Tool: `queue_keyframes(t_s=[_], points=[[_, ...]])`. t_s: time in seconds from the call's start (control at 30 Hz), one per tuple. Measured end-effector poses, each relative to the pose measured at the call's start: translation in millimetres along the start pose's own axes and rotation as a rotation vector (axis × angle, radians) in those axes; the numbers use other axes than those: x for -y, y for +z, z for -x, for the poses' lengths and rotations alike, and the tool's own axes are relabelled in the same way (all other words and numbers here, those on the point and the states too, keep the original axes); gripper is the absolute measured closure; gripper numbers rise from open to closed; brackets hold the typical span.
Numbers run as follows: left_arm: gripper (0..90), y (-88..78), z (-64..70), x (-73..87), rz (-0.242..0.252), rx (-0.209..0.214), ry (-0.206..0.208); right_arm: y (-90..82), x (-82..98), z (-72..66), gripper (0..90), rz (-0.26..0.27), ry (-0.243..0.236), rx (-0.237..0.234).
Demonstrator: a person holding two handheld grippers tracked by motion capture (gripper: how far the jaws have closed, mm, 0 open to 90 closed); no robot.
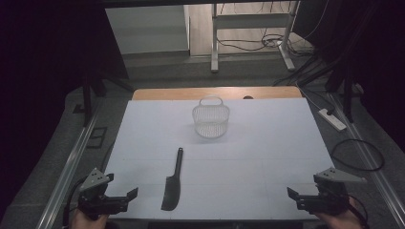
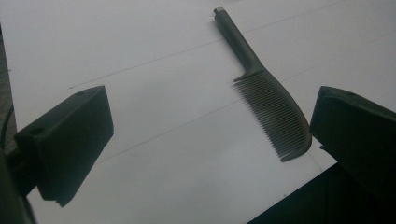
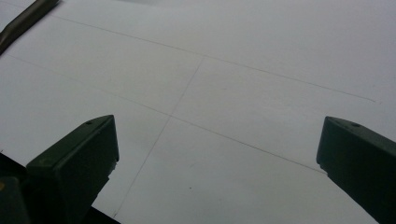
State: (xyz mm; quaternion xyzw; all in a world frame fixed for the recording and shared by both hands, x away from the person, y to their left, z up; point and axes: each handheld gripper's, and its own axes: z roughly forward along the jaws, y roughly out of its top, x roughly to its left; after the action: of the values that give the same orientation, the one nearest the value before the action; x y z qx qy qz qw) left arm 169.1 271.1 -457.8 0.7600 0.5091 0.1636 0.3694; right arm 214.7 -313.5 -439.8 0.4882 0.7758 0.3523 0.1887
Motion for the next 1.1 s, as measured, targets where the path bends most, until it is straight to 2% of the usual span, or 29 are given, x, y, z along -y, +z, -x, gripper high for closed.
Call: queue_keyframes(t_s=[0.53, 1.1], points=[[0.0, 1.7, -3.9, -0.9, -0.013, 0.031, -0.022, 0.9, 0.1, -2.9, 0.0, -0.015, -0.031, -0.008], [0.0, 3.7, -5.5, -2.6, -0.032, 0.051, -0.036, 1.6, -0.6, -3.2, 0.0, -0.017, -0.033, -0.011]])
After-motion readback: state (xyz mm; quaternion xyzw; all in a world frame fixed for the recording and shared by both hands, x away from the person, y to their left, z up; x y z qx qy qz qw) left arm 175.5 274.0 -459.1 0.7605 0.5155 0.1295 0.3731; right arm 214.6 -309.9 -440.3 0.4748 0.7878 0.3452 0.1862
